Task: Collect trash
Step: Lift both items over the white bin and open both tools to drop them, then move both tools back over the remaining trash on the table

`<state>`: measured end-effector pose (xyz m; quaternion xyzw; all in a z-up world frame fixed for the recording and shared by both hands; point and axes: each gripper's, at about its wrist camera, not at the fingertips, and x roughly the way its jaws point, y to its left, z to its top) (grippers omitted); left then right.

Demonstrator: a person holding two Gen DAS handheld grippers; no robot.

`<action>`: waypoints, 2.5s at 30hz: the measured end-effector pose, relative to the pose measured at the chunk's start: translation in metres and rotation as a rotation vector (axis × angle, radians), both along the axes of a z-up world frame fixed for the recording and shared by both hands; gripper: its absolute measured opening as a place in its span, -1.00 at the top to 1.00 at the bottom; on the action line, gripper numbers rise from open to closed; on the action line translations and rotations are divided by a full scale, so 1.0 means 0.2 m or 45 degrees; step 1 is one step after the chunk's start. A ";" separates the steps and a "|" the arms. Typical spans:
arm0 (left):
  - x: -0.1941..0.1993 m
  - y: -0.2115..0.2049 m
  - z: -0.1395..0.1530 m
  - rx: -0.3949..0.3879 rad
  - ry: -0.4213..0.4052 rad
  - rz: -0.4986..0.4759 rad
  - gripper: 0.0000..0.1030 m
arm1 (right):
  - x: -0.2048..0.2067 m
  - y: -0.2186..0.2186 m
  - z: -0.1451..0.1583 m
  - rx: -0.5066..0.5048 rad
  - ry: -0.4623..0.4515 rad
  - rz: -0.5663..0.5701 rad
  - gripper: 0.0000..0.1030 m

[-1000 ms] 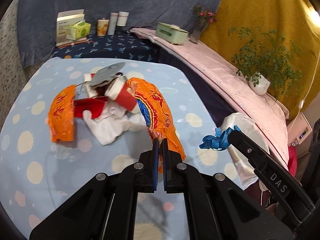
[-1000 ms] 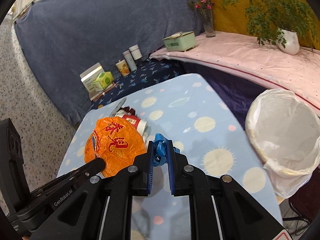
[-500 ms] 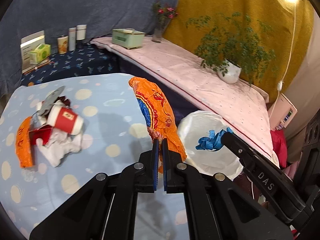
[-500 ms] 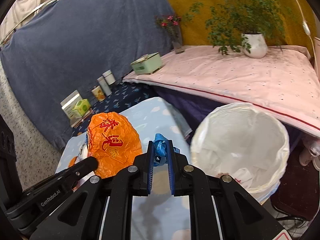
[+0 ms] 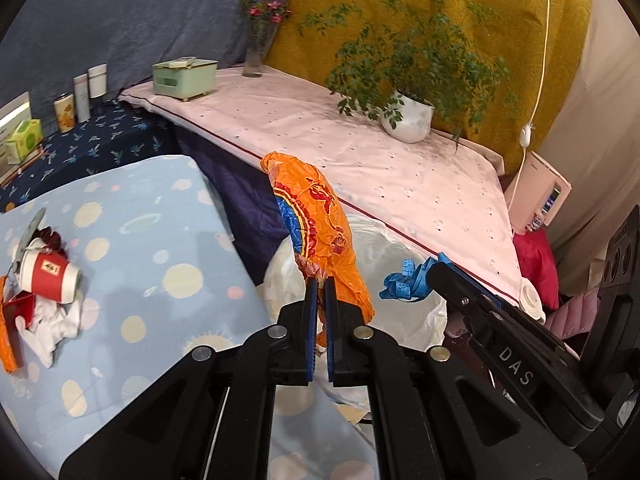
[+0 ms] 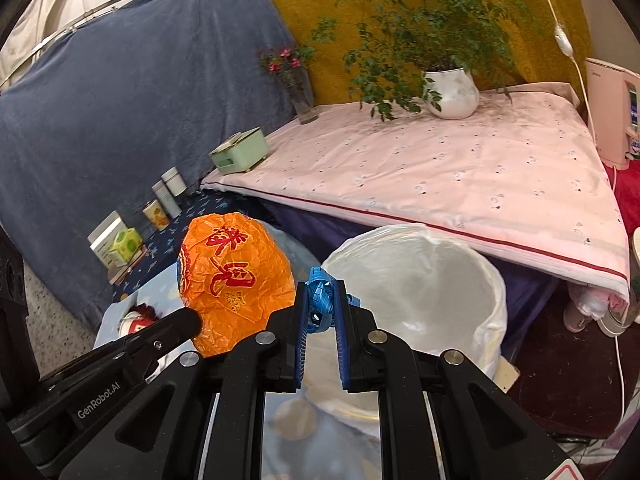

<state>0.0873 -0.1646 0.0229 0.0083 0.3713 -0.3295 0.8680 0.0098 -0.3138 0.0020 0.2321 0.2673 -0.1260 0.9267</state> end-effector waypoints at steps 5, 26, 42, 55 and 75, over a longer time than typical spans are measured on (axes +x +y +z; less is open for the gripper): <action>0.01 -0.10 -0.03 0.022 0.013 -0.032 0.94 | 0.00 -0.09 -0.03 0.016 0.014 -0.033 0.77; 0.05 -0.15 -0.11 0.066 0.035 0.035 0.10 | 0.00 -0.18 -0.06 0.002 0.047 -0.099 0.30; 0.06 0.09 -0.09 0.050 0.025 0.163 -0.12 | 0.02 0.02 0.00 -0.067 0.039 -0.017 0.16; 0.10 0.31 -0.11 0.033 0.043 0.278 -0.38 | 0.06 0.18 0.03 -0.108 0.046 0.047 -0.02; 0.21 0.81 -0.21 0.011 0.099 0.535 -0.41 | 0.19 0.53 -0.02 -0.123 0.088 0.210 -0.06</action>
